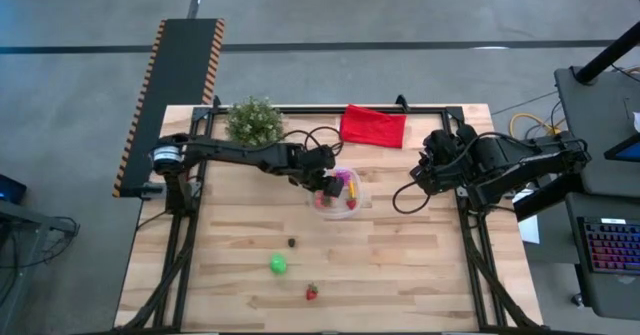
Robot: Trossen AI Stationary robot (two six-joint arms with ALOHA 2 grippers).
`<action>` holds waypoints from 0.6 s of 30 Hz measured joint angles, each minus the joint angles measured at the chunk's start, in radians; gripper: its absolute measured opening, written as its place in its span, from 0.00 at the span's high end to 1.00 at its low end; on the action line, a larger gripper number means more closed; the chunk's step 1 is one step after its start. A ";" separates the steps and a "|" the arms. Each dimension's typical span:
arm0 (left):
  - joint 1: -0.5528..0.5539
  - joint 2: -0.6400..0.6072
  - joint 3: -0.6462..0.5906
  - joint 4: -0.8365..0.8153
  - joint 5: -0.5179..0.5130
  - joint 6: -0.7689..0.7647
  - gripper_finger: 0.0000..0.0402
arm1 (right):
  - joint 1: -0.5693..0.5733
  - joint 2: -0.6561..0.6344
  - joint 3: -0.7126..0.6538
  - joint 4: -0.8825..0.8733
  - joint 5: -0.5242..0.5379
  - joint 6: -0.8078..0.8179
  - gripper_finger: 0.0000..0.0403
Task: Pick and placing Produce into tupperware
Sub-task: Put the orange carrot into the transparent container, then put the blackberry into the transparent container
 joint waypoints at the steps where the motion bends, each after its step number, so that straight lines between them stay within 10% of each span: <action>1: -0.001 0.006 0.003 0.018 0.007 0.000 0.50 | 0.000 0.000 0.000 0.000 0.000 0.000 0.51; 18: -0.131 -0.089 0.008 -0.303 -0.039 0.222 0.38 | 0.000 0.000 -0.002 -0.001 -0.010 0.000 0.51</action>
